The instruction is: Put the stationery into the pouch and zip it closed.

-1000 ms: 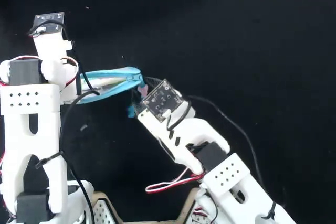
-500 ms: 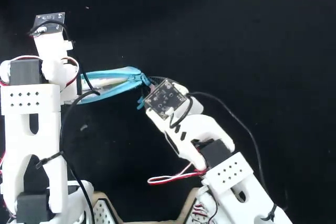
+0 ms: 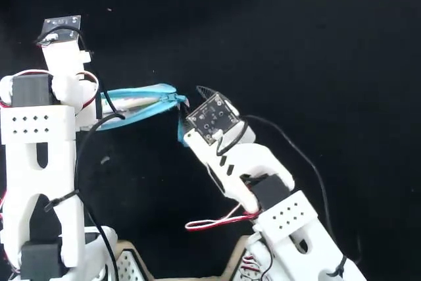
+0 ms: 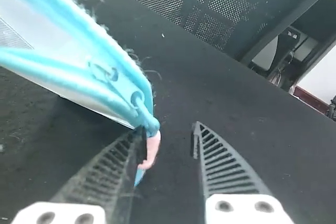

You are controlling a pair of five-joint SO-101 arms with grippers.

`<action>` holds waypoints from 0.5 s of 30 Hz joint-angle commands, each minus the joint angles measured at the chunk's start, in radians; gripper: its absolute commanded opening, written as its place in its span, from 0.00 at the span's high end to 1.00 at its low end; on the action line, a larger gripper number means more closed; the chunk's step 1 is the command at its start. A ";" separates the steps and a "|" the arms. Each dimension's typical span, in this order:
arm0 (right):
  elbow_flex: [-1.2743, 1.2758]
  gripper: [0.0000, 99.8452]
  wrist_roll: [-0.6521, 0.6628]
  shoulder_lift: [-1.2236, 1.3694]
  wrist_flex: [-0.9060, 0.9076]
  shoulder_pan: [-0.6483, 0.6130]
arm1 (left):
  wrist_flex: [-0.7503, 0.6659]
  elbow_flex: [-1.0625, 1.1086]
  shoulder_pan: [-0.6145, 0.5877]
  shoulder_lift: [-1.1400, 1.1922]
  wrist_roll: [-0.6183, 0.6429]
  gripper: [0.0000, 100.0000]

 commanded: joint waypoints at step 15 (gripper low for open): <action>-0.099 0.87 -0.006 -0.005 -0.057 -0.074 | 0.014 0.042 -0.008 0.009 0.002 0.97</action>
